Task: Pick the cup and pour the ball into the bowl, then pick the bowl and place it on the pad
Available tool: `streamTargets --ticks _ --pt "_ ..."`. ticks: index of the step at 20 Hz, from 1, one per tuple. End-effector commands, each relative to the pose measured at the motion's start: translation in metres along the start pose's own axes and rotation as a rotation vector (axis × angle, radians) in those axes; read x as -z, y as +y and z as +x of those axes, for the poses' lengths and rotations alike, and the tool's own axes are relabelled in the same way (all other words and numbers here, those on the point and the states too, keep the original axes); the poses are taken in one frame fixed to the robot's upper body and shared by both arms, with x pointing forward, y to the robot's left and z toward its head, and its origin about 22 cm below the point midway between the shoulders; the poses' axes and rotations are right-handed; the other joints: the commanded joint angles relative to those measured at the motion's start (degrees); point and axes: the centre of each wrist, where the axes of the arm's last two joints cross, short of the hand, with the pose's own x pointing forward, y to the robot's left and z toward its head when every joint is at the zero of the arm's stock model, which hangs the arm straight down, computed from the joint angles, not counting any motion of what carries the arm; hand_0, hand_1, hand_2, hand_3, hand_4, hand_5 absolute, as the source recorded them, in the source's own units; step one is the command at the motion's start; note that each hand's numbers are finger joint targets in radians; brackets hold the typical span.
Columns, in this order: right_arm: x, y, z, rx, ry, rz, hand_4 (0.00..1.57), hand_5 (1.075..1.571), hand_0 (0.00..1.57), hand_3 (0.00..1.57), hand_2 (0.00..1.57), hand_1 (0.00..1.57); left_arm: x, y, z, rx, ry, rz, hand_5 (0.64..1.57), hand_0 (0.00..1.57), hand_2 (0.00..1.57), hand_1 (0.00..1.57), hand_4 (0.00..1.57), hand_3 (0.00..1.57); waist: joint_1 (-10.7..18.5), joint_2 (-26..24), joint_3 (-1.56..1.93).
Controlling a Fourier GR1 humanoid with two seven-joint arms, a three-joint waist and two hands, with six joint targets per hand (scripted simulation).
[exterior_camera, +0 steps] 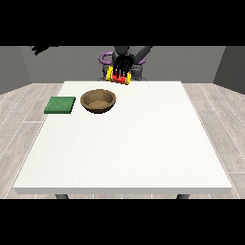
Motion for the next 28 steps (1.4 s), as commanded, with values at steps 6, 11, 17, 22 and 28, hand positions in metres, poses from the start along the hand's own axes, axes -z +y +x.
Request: streamTargets --ticks 6,11,17,22,28 --pt "-0.019 -0.029 -0.017 0.012 0.018 -0.087 0.44 1.57 0.0 0.24 0.0 0.0 0.008 0.015 0.02 0.234 -0.089 -0.009 1.547 0.0 1.57 0.0 0.8 1.35 5.0 -0.4 -0.07" --pt "-0.013 -0.012 -0.019 0.02 0.014 -0.035 0.43 1.571 0.0 0.44 0.0 0.0 0.018 0.022 0.013 0.387 -0.064 0.022 1.519 0.77 1.57 0.77 0.43 1.48 3.5 0.8 -0.09" --pt "0.011 0.005 -0.001 0.035 -0.026 -0.021 0.45 1.57 0.0 0.4 0.0 0.0 0.006 0.022 0.044 0.433 -0.162 0.006 1.55 0.0 0.72 0.0 0.55 1.5 2.9 3.4 -0.1" --pt "-0.001 -0.001 -0.004 0.034 -0.03 0.003 0.47 1.57 0.0 0.3 0.0 0.0 0.007 0.021 0.038 0.485 -0.217 -0.041 1.57 0.0 1.23 0.0 0.92 1.57 1.7 2.8 -0.1" --pt "0.009 0.017 -0.007 0.062 -0.039 0.04 0.47 1.57 0.0 0.27 0.0 0.0 0.023 0.022 0.032 0.99 -0.325 -0.074 1.533 1.52 1.57 1.52 1.22 1.57 -0.4 3.3 -0.06"
